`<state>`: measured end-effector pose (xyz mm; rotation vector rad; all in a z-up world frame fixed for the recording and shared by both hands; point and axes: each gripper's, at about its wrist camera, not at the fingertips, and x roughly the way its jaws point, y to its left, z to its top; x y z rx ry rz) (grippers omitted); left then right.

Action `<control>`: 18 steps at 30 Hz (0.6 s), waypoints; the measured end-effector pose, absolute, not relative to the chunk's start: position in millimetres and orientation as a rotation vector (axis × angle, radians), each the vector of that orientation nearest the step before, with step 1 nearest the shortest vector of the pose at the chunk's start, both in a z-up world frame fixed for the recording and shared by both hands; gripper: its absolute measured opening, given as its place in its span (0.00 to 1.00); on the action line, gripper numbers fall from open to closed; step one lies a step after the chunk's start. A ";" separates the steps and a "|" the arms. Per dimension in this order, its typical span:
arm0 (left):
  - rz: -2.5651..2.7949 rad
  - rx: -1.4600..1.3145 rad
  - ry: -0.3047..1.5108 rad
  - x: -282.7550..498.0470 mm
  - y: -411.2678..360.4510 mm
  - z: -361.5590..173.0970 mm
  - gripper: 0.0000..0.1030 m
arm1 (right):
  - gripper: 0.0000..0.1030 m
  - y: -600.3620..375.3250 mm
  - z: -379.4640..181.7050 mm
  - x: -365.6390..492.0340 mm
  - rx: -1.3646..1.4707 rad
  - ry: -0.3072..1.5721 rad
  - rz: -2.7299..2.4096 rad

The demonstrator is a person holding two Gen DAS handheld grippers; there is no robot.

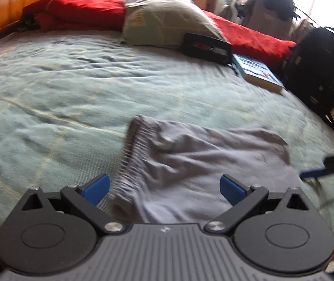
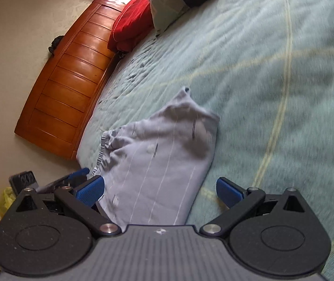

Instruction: Fold clothes

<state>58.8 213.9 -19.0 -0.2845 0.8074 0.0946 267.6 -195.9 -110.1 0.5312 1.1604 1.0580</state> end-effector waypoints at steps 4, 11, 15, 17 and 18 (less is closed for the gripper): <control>0.080 -0.336 0.849 72.6 236.7 -28.7 0.96 | 1.00 -197.7 -111.5 264.6 0.583 1.158 1.070; 0.036 -0.453 0.975 106.7 263.1 -53.6 0.96 | 1.00 -193.4 -117.4 262.6 0.609 1.170 1.066; 0.005 -0.467 1.025 124.6 265.3 -61.4 0.97 | 1.00 -184.2 -117.8 266.1 0.597 1.174 1.071; -0.009 -0.466 1.046 133.0 266.5 -61.3 0.97 | 1.00 -177.8 -118.0 269.5 0.587 1.175 1.078; -0.015 -0.466 1.056 137.1 267.7 -61.1 0.97 | 1.00 -174.7 -118.1 271.2 0.582 1.176 1.081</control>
